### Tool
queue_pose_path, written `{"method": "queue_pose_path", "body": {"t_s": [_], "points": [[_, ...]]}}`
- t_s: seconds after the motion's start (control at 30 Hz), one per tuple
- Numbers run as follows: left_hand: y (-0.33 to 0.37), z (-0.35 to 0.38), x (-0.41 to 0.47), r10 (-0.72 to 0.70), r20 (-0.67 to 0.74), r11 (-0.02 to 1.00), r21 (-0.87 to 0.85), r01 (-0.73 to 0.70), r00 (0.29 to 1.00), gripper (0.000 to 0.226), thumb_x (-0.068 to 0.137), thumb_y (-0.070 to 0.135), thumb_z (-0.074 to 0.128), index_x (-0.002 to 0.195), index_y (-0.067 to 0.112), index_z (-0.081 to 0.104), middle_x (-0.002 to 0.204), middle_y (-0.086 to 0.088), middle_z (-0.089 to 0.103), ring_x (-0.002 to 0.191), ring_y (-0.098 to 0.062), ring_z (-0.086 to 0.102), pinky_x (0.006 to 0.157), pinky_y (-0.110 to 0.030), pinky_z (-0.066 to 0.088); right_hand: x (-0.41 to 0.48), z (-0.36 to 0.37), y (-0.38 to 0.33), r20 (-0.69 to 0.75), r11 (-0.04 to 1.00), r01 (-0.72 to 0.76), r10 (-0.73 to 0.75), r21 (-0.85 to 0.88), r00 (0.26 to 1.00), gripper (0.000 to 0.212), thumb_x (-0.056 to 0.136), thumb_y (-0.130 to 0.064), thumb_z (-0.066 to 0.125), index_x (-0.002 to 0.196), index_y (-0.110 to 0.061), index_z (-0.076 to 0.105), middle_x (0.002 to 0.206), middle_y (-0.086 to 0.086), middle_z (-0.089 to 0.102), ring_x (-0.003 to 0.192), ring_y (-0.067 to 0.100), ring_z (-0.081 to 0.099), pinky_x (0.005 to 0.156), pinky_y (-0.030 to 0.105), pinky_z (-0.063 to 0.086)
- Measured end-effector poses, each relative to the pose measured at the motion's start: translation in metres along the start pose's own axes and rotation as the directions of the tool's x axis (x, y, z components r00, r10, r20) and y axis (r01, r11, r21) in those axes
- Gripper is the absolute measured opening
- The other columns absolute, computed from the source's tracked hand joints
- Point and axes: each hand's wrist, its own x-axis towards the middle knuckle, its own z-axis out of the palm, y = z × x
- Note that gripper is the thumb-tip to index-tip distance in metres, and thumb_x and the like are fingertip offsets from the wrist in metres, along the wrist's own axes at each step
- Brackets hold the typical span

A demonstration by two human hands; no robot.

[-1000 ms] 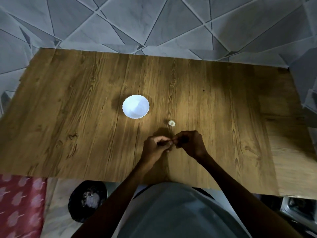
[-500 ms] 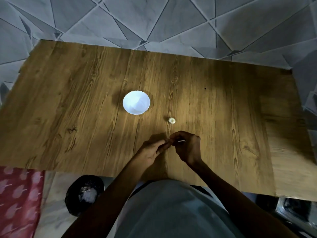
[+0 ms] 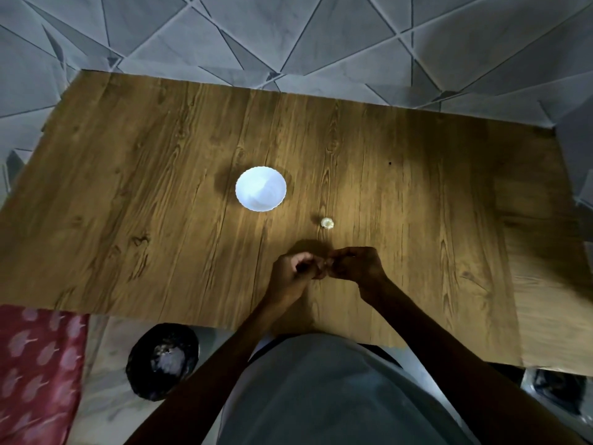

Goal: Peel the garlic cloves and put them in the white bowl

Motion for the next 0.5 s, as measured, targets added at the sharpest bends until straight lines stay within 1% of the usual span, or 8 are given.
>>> {"method": "queue_pose_path", "body": {"t_s": [0.07,0.13,0.23,0.27,0.33,0.43,0.47,0.5], "points": [[0.0004,-0.0031,0.0006,0.046,0.02,0.997,0.057,-0.047,0.999,0.012,0.09,0.008,0.065,0.098,0.003,0.072,0.089,-0.007,0.075,0.084,-0.017,0.071,0.08,-0.028,0.057,0.0006,-0.0012,-0.0004,0.037,0.998,-0.034,0.032,0.053,0.999,0.009,0.082,0.003,0.071,0.091,0.0,0.072,0.086,0.014,0.073,0.08,0.023,0.072,0.063,0.024,0.058],[-0.0012,-0.0072,0.0029,0.067,0.032,0.992,0.102,-0.07,0.997,0.014,0.088,0.015,0.066,0.098,0.008,0.073,0.089,-0.003,0.075,0.085,-0.018,0.071,0.083,-0.037,0.057,0.0015,-0.0016,0.0004,0.066,0.995,-0.042,0.036,0.087,0.997,0.013,0.084,0.005,0.068,0.096,0.006,0.07,0.087,0.014,0.072,0.076,0.018,0.072,0.061,0.02,0.056],[-0.0043,-0.0106,0.0049,0.018,0.039,0.997,0.077,-0.021,0.999,0.017,0.084,0.028,0.068,0.097,0.018,0.074,0.09,0.0,0.075,0.088,-0.02,0.071,0.086,-0.044,0.056,0.0031,-0.0029,0.0037,0.11,0.99,-0.017,0.002,0.138,0.994,0.019,0.085,0.008,0.065,0.103,0.014,0.067,0.091,0.018,0.071,0.076,0.016,0.073,0.063,0.021,0.057],[-0.0058,-0.0106,0.0051,-0.015,0.029,0.998,0.055,0.013,0.999,0.017,0.085,0.027,0.069,0.098,0.019,0.074,0.092,0.0,0.075,0.091,-0.019,0.071,0.088,-0.043,0.056,0.0046,-0.0028,0.0057,0.114,0.989,-0.011,-0.006,0.151,0.993,0.02,0.086,0.008,0.064,0.104,0.016,0.066,0.094,0.021,0.071,0.077,0.018,0.073,0.064,0.022,0.057],[-0.0075,-0.0098,0.0049,-0.081,0.005,0.997,-0.008,0.082,0.997,0.017,0.088,0.021,0.069,0.103,0.014,0.073,0.097,-0.002,0.075,0.095,-0.015,0.069,0.091,-0.036,0.055,0.0053,-0.0012,0.0068,0.106,0.989,-0.02,0.005,0.143,0.994,0.021,0.086,0.007,0.065,0.105,0.015,0.066,0.098,0.023,0.071,0.078,0.019,0.073,0.064,0.022,0.057],[-0.007,-0.0075,0.0019,-0.134,0.009,0.979,-0.156,0.134,0.991,0.019,0.092,0.01,0.063,0.108,0.002,0.07,0.101,-0.01,0.073,0.09,-0.008,0.069,0.081,-0.019,0.053,0.0048,0.0034,0.0058,0.111,0.99,-0.04,0.025,0.135,0.994,0.022,0.084,0.007,0.068,0.105,0.011,0.068,0.099,0.022,0.071,0.079,0.02,0.073,0.065,0.023,0.057],[-0.0071,-0.0072,0.002,-0.138,0.006,0.977,-0.165,0.137,0.99,0.018,0.093,0.008,0.061,0.108,0.001,0.069,0.1,-0.009,0.073,0.087,-0.007,0.069,0.078,-0.016,0.052,0.0046,0.0047,0.0054,0.114,0.989,-0.056,0.04,0.137,0.993,0.021,0.083,0.007,0.067,0.104,0.009,0.069,0.099,0.022,0.071,0.082,0.023,0.072,0.066,0.024,0.058],[-0.0084,-0.0073,0.003,-0.136,-0.004,0.982,-0.136,0.134,0.991,0.016,0.094,0.009,0.061,0.106,0.003,0.07,0.098,-0.007,0.073,0.085,-0.005,0.068,0.077,-0.015,0.051,0.0043,0.0056,0.0046,0.112,0.987,-0.076,0.061,0.14,0.992,0.019,0.083,0.008,0.067,0.102,0.007,0.069,0.099,0.022,0.071,0.085,0.025,0.071,0.068,0.025,0.059]]}}
